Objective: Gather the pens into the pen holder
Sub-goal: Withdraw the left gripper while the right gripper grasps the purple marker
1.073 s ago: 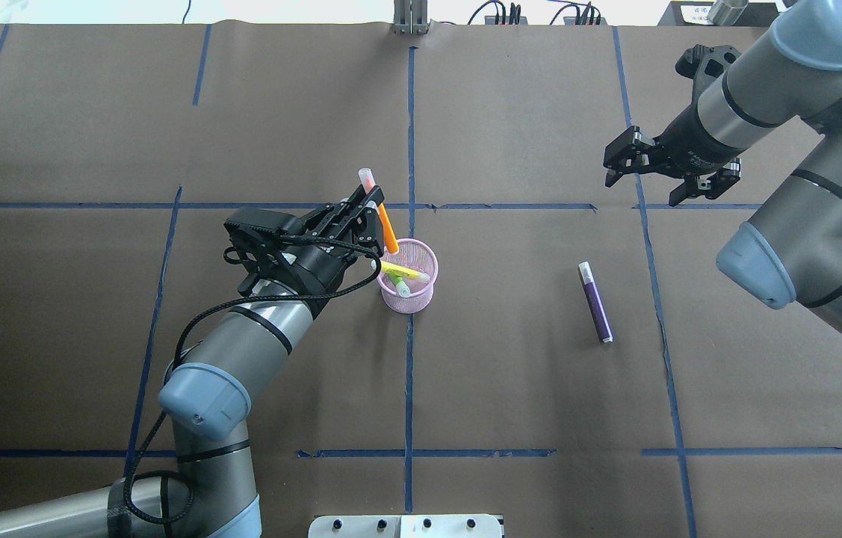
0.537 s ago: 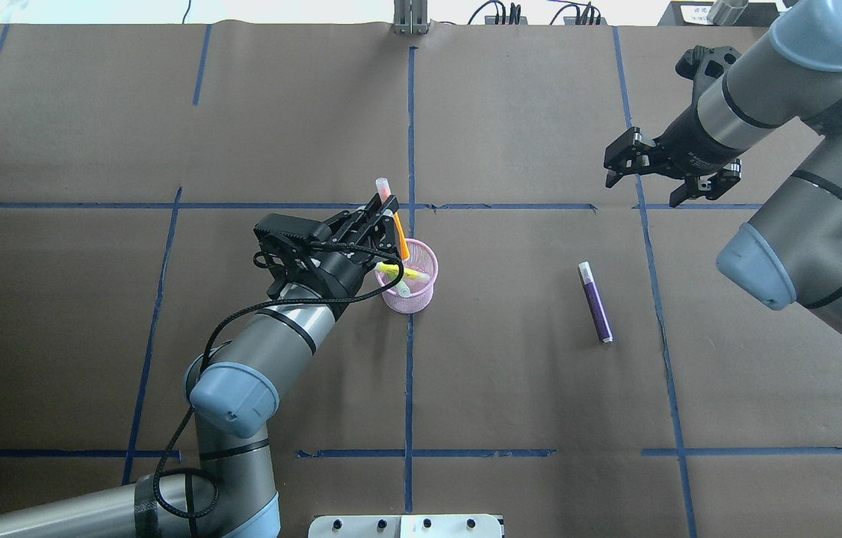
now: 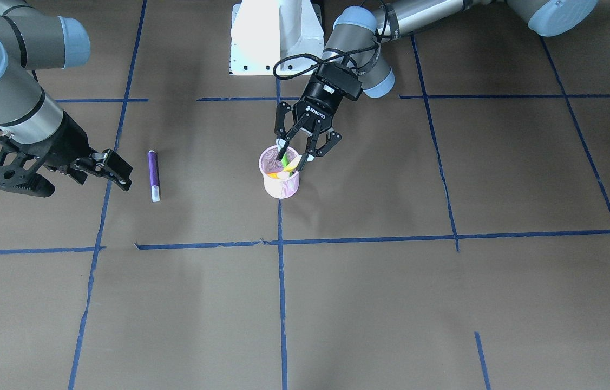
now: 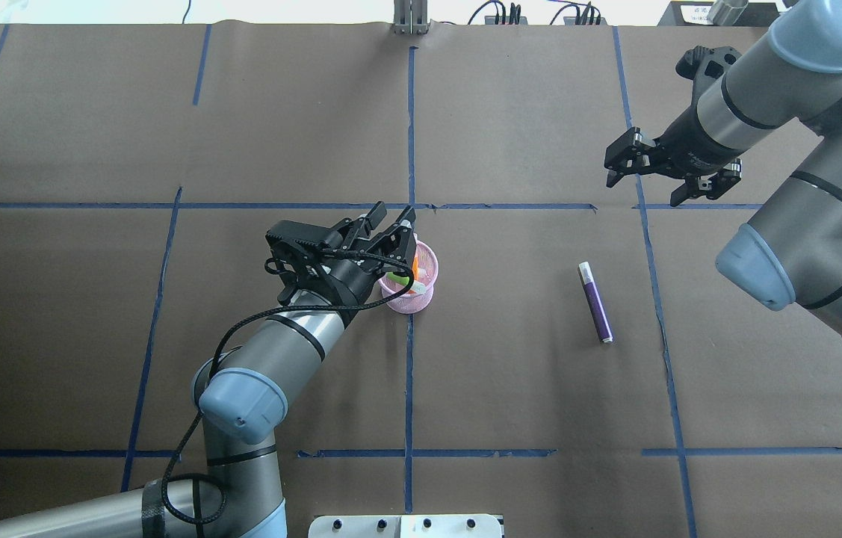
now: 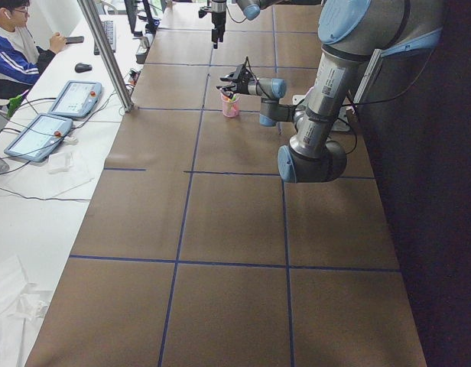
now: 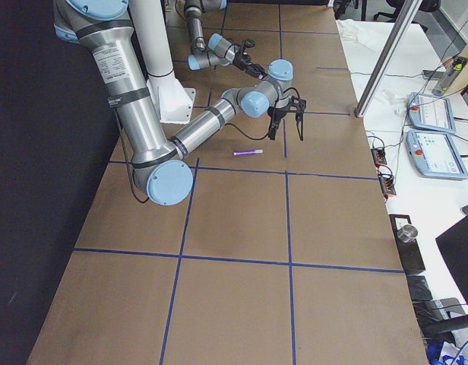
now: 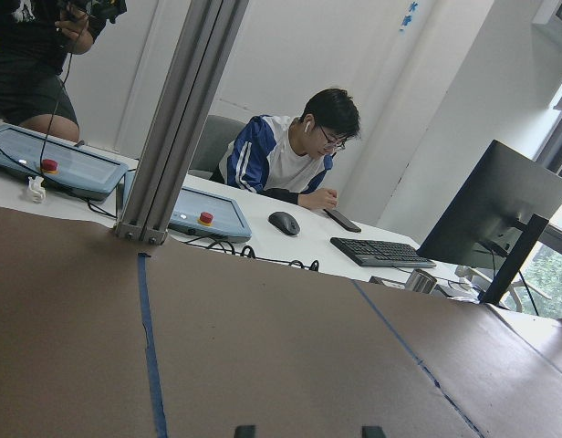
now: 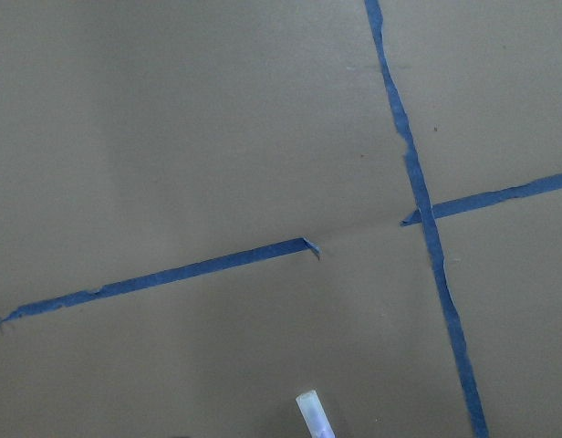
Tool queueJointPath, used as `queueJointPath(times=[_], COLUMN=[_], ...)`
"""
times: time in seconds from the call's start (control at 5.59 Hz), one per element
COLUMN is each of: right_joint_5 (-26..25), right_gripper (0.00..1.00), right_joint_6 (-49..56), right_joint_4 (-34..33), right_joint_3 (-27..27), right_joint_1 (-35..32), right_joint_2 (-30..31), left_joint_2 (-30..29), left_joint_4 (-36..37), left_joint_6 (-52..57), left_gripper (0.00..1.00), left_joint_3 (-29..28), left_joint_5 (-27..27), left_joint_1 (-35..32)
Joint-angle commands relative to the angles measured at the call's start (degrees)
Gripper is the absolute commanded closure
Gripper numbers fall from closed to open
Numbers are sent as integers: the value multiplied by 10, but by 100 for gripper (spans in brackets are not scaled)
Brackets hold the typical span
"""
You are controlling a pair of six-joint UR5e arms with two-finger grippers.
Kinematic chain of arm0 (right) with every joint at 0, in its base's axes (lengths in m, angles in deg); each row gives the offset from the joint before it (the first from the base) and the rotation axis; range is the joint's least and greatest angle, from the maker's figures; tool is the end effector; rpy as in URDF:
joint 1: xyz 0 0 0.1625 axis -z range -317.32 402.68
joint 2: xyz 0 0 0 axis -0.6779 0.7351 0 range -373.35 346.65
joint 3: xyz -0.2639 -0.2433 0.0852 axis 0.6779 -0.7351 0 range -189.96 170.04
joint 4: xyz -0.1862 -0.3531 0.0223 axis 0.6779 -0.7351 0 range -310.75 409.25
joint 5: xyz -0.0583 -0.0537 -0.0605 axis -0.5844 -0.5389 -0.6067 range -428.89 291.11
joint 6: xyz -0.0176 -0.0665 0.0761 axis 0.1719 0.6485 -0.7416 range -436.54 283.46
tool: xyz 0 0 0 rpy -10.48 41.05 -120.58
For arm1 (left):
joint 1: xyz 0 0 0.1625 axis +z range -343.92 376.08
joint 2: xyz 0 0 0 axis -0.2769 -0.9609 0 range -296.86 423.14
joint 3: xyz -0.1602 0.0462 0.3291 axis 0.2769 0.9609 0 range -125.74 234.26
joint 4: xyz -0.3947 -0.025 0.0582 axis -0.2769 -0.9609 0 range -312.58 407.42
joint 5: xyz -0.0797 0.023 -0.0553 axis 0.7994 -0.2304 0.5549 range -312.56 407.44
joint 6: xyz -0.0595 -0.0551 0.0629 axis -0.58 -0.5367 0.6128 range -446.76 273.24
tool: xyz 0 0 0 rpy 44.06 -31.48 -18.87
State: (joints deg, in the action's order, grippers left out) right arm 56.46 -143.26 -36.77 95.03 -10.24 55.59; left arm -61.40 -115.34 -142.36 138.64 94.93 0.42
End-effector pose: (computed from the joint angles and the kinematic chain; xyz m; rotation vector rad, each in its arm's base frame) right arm -0.2831 -0.4973 0.2850 -0.0484 -0.8977 0.2669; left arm 0.5162 -0.3551 0.1712 1.1769 1.2794 -0.4162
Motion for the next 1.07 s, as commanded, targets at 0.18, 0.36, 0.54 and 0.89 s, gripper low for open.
queueJointPath(times=[0.18, 0.36, 0.54, 0.89], right_joint_5=[-53, -52, -57, -116], right_gripper=[0, 0, 0, 0], right_joint_6=[-2, -9, -10, 1], right_joint_4=[2, 1, 4, 8], right_joint_3=[0, 0, -13, -41], right_joint_1=[41, 59, 78, 137], right_joint_2=[1, 2, 1, -4], left_joint_2=[-1, -1, -1, 52], left_joint_4=[44, 135, 170, 218], left_joint_6=[3, 0, -16, -78], left_gripper=[1, 0, 0, 0], left_joint_3=[80, 148, 169, 189], left_joint_5=[60, 96, 124, 276], left_joint_1=[-13, -36, -58, -132])
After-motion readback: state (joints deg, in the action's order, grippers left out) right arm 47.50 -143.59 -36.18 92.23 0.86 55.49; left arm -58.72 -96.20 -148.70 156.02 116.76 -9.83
